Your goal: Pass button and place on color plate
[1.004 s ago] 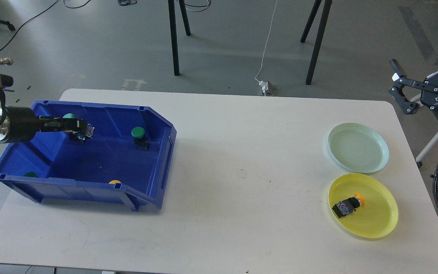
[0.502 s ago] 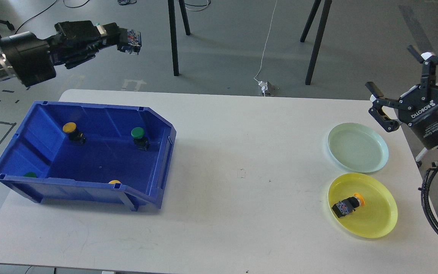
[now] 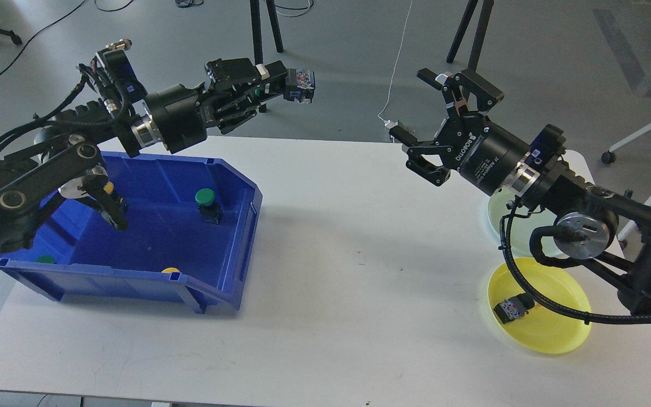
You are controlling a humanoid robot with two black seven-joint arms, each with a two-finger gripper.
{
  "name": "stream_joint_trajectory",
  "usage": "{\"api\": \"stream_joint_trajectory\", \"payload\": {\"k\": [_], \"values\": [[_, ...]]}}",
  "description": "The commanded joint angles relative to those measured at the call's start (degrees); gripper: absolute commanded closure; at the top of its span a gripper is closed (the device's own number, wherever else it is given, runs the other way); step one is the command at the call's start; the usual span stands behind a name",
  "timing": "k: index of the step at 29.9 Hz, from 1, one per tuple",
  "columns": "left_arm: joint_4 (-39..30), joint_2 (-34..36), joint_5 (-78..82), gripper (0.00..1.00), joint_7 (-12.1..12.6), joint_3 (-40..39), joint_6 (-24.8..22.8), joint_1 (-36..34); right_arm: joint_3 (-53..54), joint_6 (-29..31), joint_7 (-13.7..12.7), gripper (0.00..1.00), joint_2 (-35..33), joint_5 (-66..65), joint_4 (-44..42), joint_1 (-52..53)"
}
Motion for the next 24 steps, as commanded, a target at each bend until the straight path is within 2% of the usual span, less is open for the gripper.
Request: {"api": "stream_joint_trajectory", "payload": {"k": [1,8,19,24], "values": [[-0.01,-0.02,-0.04,0.95,-0.01,-0.1,0.0,0.13,-0.14,0.05,0.0,0.05,5.02,-0.01,-3.65,1.62],[-0.01,-0.02,-0.04,0.95,-0.01,-0.01,0.0,0.13,-0.32,0.05,0.0,0.05,11.27,-0.01,-7.17,4.61],[0.61,-0.02,0.05,0.94,-0.01,-0.19,0.0,0.13,-5.15,0.14,0.0,0.06,15.49,-0.1,-11.04,10.33],[0.61,-0.11,0.05,0.94,-0.01,-0.19,0.0,0.13,-5.15,0.14,0.0,0.15,17.86,-0.1,-13.06,10.77]]}}
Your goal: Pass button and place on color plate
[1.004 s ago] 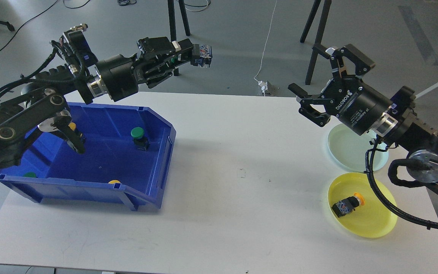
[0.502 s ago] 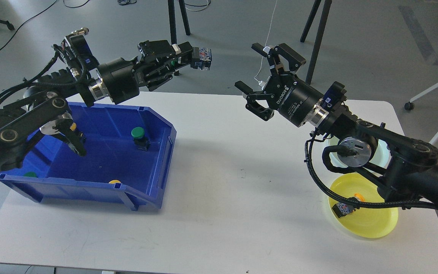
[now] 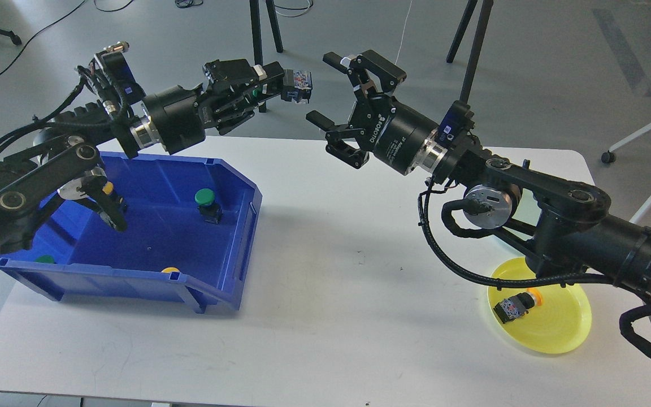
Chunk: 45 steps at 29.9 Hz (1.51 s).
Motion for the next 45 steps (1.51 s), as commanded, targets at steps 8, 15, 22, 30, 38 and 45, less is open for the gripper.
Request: {"api": "stream_joint_trajectory", "payload": {"k": [8,15,22,30,38,45], "values": [[0.04,0.05,0.07,0.94,0.0,0.05,0.0,0.0,-0.05,0.01,0.0,0.42,3.14,0.0,-2.86,0.12],[0.04,0.05,0.07,0.94,0.0,0.05,0.0,0.0,0.03,0.01,0.0,0.53,4.46,0.0,-4.36,0.12],[0.04,0.05,0.07,0.94,0.0,-0.04,0.0,0.0,0.21,-0.17,0.08,0.54,4.9,0.09,-5.15,0.12],[0.13,0.05,0.15,0.94,0.0,0.05,0.0,0.0,0.91,-0.26,0.17,0.6,4.98,0.09,-5.24,0.2],[0.21,0.05,0.24,0.94,0.0,0.05,0.0,0.0,0.56,0.01,0.08,0.75,5.25,0.09,-5.24,0.29],[0.21,0.05,0.24,0.93,0.0,0.05,0.0,0.0,0.39,0.01,0.08,0.92,5.33,0.09,-5.24,0.29]]}}
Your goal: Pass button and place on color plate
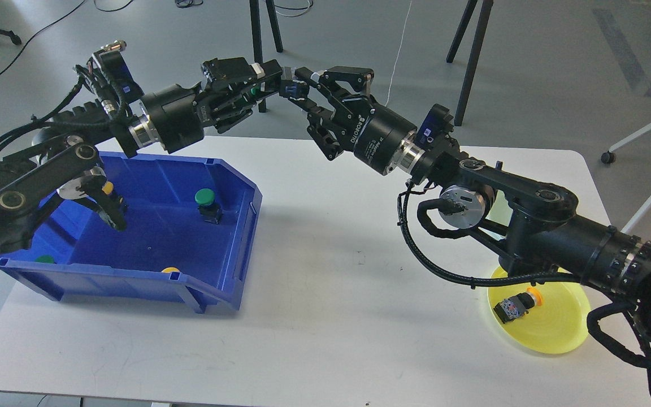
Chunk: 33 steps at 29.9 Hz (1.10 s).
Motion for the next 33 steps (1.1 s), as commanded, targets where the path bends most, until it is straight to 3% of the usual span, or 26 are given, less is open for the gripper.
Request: {"api": "stream_joint_trajectory", "payload": {"k": [1,3,4,5,6,7,11,15,21,27,33], "values": [[-0.04,-0.01,-0.02,0.93,0.0,-0.01,-0.01,0.01,-0.11,0.03,-0.05,0.94,0.03,-0.01,0.03,0.0],[-0.04,-0.1,-0.1,0.87,0.0,-0.01,-0.01,0.01,-0.11,0.03,-0.05,0.96,0.03,-0.01,0.12,0.0],[-0.04,-0.1,-0.19,0.77,0.0,-0.18,-0.01,0.01,-0.11,0.03,-0.05,0.97,0.03,-0.01,0.12,0.0],[-0.04,-0.19,-0.37,0.59,0.0,-0.27,-0.01,0.01,-0.11,0.12,-0.05,0.98,0.03,-0.01,0.12,0.0],[-0.04,-0.36,-0.45,0.32,0.0,-0.36,-0.01,0.01,-0.2,0.12,-0.05,0.99,0.03,-0.01,0.2,0.0],[-0.04,-0.63,-0.8,0.12,0.0,-0.45,-0.01,0.01,-0.2,0.21,-0.05,0.99,0.03,-0.01,0.2,0.0],[1.36,-0.98,-3.09,0.03,0.0,-0.45,-0.01,0.09,0.32,-0.05,0.04,0.99,-0.32,-0.01,0.2,-0.62],[1.81,-1.6,-3.18,0.03,0.0,-0.45,-0.01,0.01,1.64,-0.23,0.13,0.99,-1.63,0.08,0.47,-2.02],[1.81,-1.68,-3.27,0.03,0.0,-0.45,-0.01,0.01,6.99,-1.98,0.22,0.99,-9.87,0.17,2.48,-7.98],[2.24,-1.68,-4.32,0.02,0.0,-0.54,-0.01,0.1,19.81,-18.12,0.04,0.99,-21.93,0.34,11.17,-23.61],[2.69,-1.68,-5.38,0.02,0.0,-0.45,-0.01,0.1,28.45,-40.8,-1.62,0.99,-23.7,1.04,17.7,-35.15]]}}
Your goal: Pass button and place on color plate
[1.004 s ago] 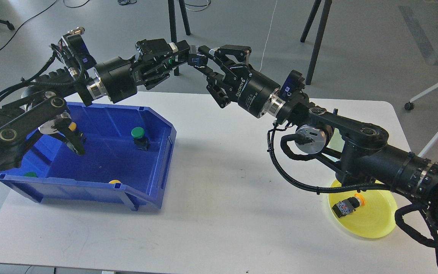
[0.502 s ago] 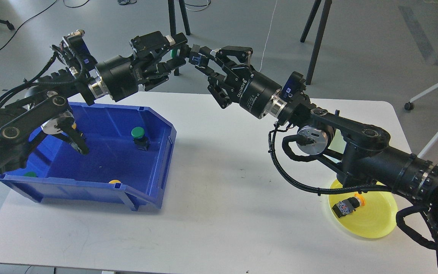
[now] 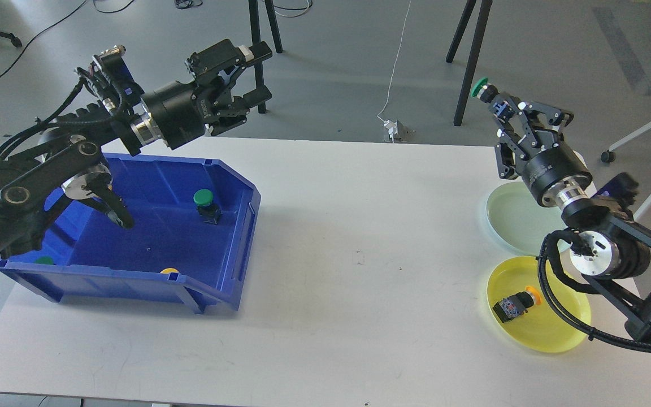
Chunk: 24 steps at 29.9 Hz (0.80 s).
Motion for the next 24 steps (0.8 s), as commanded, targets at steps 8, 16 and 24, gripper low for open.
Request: {"api": "stream_joint_trajectory", "payload": {"k": [8,16,24], "values": [[0.05,0.01,-0.16,0.02,0.02,0.07,0.0,0.01,2.63,-15.08,-8.85,0.99,2.33,8.93,-8.16,-4.06],[0.05,0.01,-0.25,0.02,0.02,0.07,0.0,0.01,2.71,-15.08,-14.23,0.64,6.72,9.11,-12.84,-3.1],[0.14,-0.08,-1.38,0.02,0.02,-0.01,0.0,0.45,5.42,-15.08,-14.23,0.02,7.34,9.73,-11.61,-2.39]]}}
